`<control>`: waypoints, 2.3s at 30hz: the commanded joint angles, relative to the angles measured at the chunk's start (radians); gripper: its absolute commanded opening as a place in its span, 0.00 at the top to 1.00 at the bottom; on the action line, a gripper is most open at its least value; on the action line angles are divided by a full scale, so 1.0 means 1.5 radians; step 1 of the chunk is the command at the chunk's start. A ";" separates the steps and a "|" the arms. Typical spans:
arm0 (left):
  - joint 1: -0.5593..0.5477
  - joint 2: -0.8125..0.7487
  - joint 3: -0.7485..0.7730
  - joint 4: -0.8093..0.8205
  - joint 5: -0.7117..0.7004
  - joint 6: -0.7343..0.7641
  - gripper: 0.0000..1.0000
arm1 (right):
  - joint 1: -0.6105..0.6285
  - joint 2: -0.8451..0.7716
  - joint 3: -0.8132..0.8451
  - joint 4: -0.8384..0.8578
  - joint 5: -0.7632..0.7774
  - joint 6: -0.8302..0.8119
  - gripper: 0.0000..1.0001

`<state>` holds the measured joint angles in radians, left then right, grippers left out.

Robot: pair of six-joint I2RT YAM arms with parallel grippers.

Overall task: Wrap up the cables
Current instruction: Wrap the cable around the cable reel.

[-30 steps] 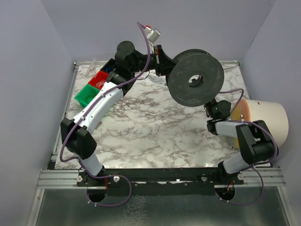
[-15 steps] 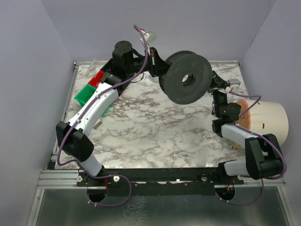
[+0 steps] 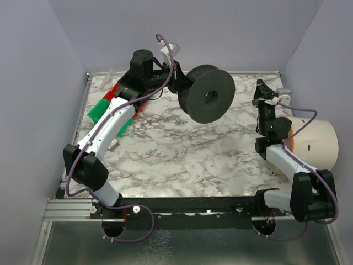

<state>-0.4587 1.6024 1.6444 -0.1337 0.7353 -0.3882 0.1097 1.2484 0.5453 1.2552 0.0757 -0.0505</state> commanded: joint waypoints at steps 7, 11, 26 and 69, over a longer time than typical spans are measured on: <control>-0.053 -0.044 0.037 -0.139 -0.200 0.247 1.00 | -0.003 -0.063 0.157 -0.364 -0.285 -0.014 1.00; -0.074 -0.047 0.030 -0.140 -0.305 0.285 1.00 | -0.003 -0.064 0.202 -0.455 -0.396 0.038 1.00; -0.087 -0.048 0.028 -0.137 -0.363 0.295 1.00 | -0.002 -0.036 0.273 -0.620 -0.764 0.125 1.00; -0.167 0.039 0.065 -0.135 -0.689 0.274 1.00 | 0.285 0.108 0.316 -0.653 -0.756 0.187 0.99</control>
<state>-0.7315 1.6501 1.6951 -0.4538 -0.1425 0.1123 0.4629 1.4277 1.0035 0.4400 -1.1130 0.4309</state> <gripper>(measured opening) 0.017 0.006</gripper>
